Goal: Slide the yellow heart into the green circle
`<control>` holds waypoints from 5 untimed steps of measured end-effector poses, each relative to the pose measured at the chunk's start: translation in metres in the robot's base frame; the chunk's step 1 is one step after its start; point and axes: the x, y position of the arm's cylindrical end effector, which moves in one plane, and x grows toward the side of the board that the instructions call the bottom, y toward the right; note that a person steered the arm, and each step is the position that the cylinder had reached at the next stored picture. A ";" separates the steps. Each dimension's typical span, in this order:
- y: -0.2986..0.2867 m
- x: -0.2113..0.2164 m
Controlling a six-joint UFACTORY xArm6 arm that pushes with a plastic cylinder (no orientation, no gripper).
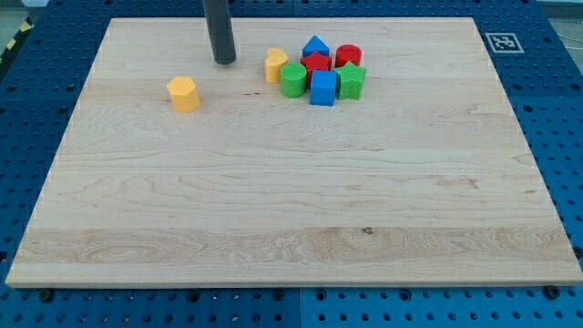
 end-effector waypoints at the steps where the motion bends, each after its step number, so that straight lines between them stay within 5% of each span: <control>1: 0.000 0.000; 5: -0.048 0.000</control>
